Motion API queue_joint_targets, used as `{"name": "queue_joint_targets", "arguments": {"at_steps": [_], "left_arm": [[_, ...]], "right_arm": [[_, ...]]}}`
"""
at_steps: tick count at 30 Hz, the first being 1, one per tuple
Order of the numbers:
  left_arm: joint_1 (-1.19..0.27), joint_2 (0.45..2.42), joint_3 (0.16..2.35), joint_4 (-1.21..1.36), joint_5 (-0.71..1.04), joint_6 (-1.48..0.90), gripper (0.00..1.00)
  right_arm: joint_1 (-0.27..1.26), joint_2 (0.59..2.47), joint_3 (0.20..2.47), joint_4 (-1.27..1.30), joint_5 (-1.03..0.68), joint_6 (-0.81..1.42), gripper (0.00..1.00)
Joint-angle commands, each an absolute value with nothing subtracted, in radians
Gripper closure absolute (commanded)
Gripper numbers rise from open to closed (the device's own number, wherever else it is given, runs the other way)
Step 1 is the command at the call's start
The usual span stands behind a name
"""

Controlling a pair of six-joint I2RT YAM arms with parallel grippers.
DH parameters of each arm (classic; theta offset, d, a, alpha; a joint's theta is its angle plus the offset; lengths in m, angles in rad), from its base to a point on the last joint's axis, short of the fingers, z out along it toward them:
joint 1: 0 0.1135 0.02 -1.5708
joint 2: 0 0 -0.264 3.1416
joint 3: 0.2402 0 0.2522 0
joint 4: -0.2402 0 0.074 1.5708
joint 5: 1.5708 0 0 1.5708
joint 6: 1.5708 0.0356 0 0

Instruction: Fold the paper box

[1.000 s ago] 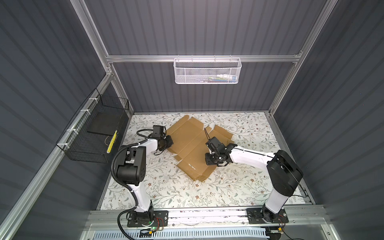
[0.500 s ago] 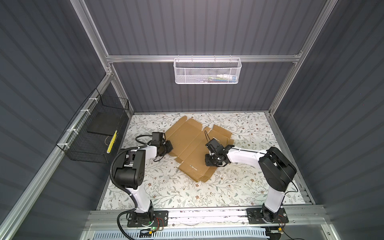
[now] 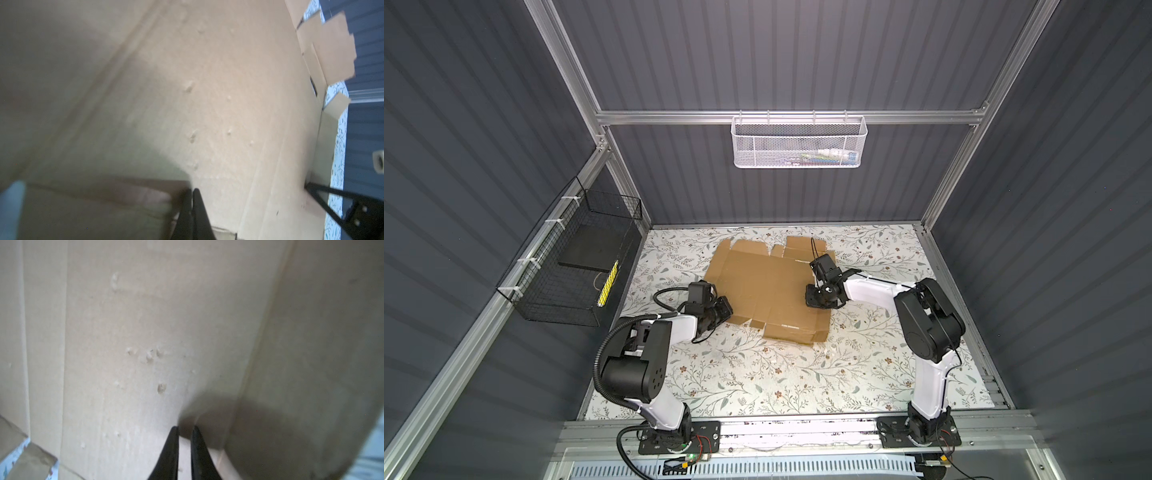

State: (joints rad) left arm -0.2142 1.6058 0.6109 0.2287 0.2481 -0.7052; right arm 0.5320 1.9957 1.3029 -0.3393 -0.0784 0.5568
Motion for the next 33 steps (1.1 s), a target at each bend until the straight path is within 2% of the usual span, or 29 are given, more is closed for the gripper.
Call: {"name": "queue_joint_targets", "arguments": {"at_steps": [1,5,11,18,25,33], "left_arm": [[-0.294,1.562,0.562,0.127,0.216,-0.754,1.0],[-0.316,1.501,0.568,0.077,0.161,-0.742,1.0],[-0.314,1.45,0.695,-0.05,0.082,-0.659,1.0],[-0.247,1.505,0.839,-0.11,0.044,-0.569,1.0],[-0.159,1.638,0.924,-0.069,0.097,-0.539,1.0],[-0.14,1.768,0.955,-0.035,0.141,-0.543,1.0]], "right_arm": [[0.518,2.024,1.354,-0.383,-0.059,0.513,0.84],[0.514,1.987,1.382,-0.403,-0.035,0.489,0.84],[0.531,1.846,1.289,-0.419,-0.037,0.493,0.83],[0.63,1.685,1.152,-0.4,-0.025,0.565,0.82],[0.698,1.697,1.09,-0.339,-0.024,0.654,0.82],[0.697,1.776,1.078,-0.267,-0.065,0.697,0.82]]}}
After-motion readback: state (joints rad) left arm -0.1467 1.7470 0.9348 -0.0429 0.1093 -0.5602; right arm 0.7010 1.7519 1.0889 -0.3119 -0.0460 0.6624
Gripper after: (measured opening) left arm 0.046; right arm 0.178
